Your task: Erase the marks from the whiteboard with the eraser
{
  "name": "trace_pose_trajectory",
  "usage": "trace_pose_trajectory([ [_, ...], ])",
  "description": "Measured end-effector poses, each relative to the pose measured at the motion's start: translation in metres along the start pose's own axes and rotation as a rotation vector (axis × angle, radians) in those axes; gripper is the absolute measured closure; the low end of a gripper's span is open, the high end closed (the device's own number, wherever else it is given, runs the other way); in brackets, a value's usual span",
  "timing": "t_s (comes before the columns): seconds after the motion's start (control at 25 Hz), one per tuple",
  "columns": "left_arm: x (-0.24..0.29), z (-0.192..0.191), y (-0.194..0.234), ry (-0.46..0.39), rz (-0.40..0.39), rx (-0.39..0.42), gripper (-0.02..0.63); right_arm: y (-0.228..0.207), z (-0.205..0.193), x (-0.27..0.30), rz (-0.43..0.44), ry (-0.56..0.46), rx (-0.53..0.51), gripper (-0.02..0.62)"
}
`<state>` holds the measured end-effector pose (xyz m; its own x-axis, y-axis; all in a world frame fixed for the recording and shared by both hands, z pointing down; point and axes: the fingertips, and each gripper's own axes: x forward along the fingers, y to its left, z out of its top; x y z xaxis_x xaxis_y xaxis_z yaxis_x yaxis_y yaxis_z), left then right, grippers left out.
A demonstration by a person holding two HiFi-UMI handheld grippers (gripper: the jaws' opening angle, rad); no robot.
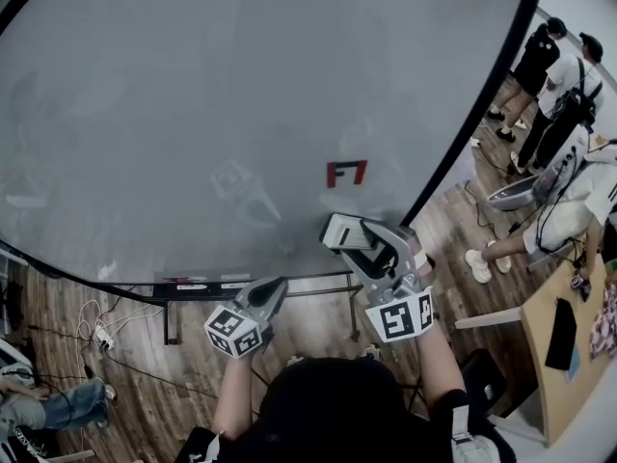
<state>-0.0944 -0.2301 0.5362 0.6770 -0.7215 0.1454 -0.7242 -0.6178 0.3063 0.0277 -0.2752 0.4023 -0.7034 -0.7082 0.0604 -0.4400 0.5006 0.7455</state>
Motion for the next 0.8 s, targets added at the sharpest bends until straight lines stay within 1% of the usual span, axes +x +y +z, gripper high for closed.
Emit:
trace_pose_trajectory([
  [0.16, 0.01, 0.001, -0.008, 0.002, -0.02, 0.006, 0.595, -0.006, -0.002, -0.003, -0.001, 0.005, -0.027, 0.354],
  [0.44, 0.023, -0.004, -0.017, 0.013, -0.052, 0.004, 0.595, -0.027, -0.013, -0.019, -0.06, 0.033, -0.025, 0.354],
  [0.8, 0.039, -0.007, -0.028, 0.022, -0.102, 0.01, 0.595, -0.047, -0.032, -0.039, -0.128, 0.096, -0.012, 0.354],
])
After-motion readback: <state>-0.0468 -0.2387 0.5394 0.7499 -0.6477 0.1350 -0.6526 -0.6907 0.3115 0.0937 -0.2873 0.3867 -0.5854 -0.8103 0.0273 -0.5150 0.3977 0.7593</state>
